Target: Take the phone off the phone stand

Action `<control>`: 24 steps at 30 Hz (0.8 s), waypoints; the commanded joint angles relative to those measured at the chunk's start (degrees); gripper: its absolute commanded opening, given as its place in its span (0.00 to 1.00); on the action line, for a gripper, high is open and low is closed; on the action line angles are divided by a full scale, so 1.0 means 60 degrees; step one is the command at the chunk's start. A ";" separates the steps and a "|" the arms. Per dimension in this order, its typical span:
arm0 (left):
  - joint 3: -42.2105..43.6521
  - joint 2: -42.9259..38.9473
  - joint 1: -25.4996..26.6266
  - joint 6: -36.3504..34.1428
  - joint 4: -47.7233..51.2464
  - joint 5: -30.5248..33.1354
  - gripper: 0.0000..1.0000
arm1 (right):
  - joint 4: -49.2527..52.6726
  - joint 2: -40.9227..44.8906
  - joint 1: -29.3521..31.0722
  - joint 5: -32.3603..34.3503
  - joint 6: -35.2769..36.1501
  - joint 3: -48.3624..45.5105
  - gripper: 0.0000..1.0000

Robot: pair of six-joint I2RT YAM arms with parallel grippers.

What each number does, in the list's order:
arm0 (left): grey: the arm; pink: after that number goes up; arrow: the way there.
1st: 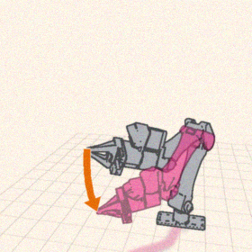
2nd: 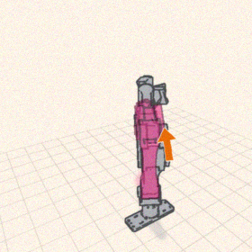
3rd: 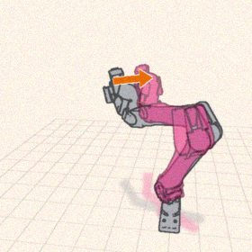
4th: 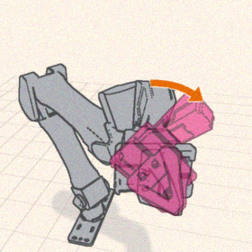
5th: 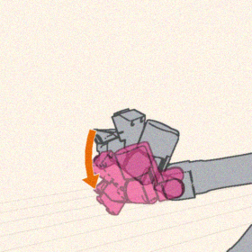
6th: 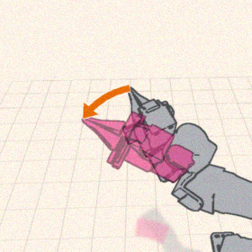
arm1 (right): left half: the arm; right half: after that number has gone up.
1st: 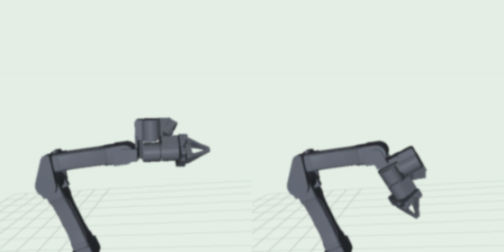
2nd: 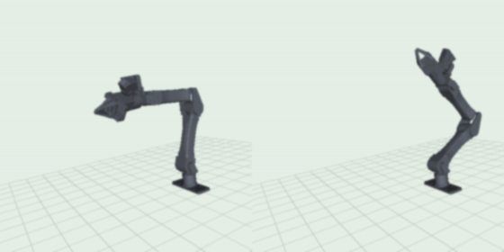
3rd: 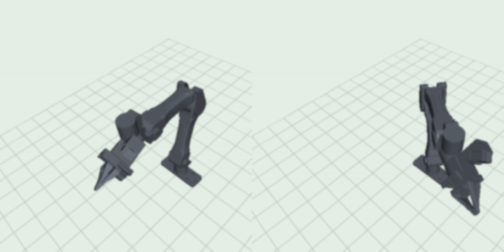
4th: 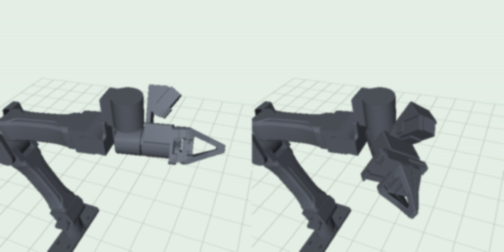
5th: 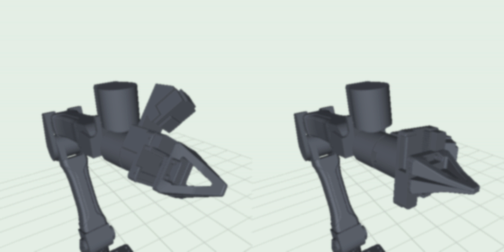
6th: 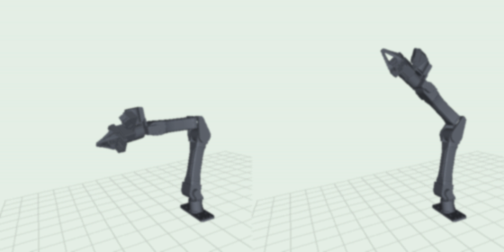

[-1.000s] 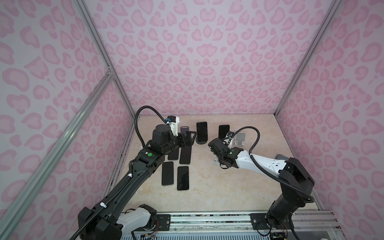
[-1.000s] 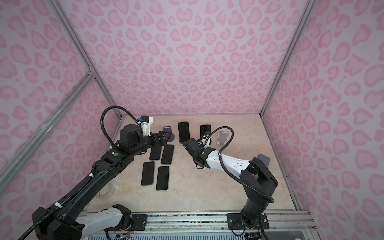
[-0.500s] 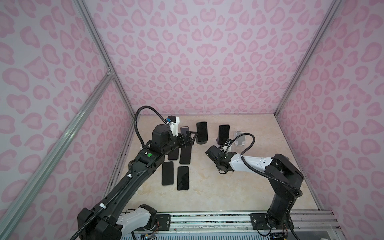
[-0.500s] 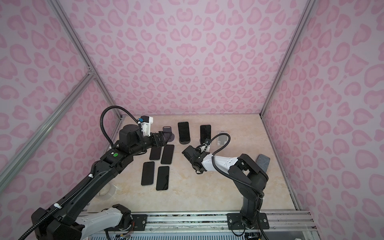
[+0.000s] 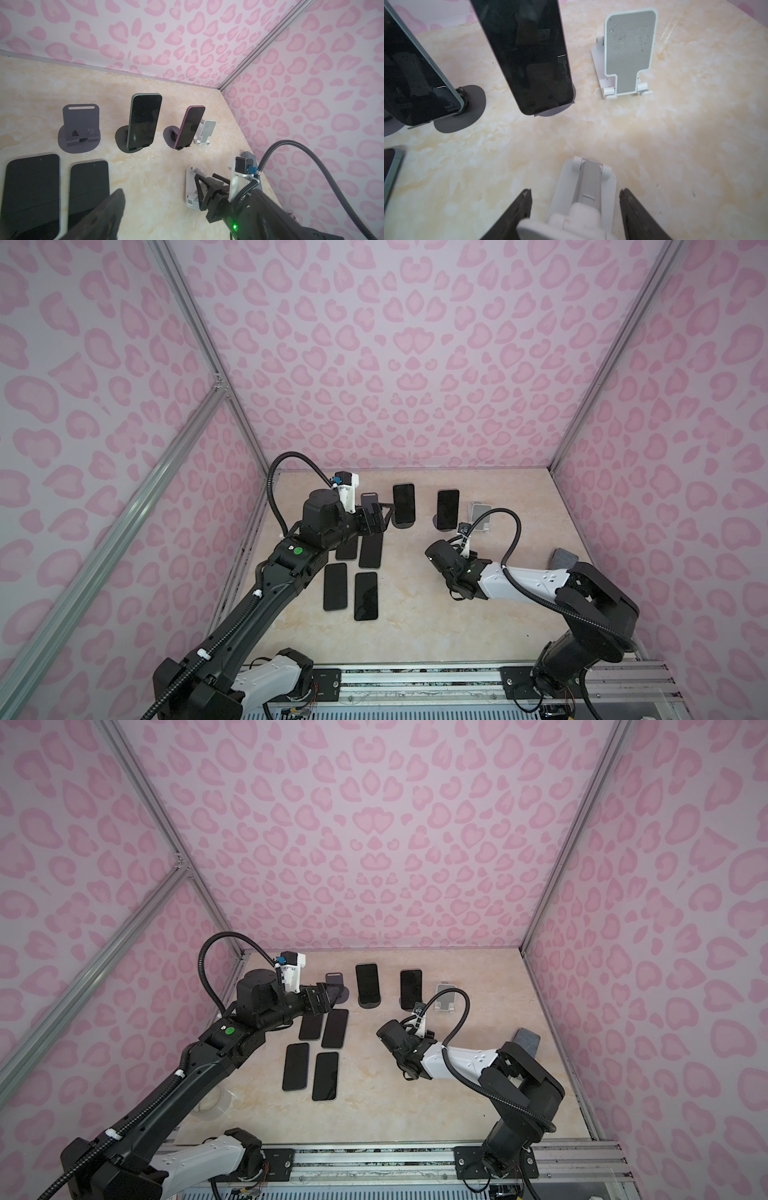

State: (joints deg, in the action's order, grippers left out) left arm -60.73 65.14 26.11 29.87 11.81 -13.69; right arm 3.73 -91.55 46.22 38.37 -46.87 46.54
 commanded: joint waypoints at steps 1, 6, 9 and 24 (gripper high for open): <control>0.0000 -0.0010 -0.0015 -0.0129 -0.0449 -0.0111 0.97 | -0.1100 0.0515 -0.0543 -0.0814 0.2270 -0.0586 0.64; 0.0000 -0.0074 -0.0013 -0.0129 -0.0481 -0.0187 0.96 | -0.0161 0.1212 -0.1797 -0.2848 0.4248 -0.0858 0.63; 0.0007 -0.0076 -0.0015 -0.0108 -0.0521 -0.0194 0.96 | 0.0397 0.1302 -0.2387 -0.3695 0.4929 -0.0819 0.63; 0.0073 -0.0165 -0.0012 -0.0159 -0.0541 -0.0047 0.96 | 0.2065 0.0740 -0.4010 -0.4810 0.5344 0.0135 0.73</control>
State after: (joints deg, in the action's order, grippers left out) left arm -60.51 64.45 26.11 29.67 11.25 -13.89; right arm 12.73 -87.13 22.83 9.87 -14.81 47.57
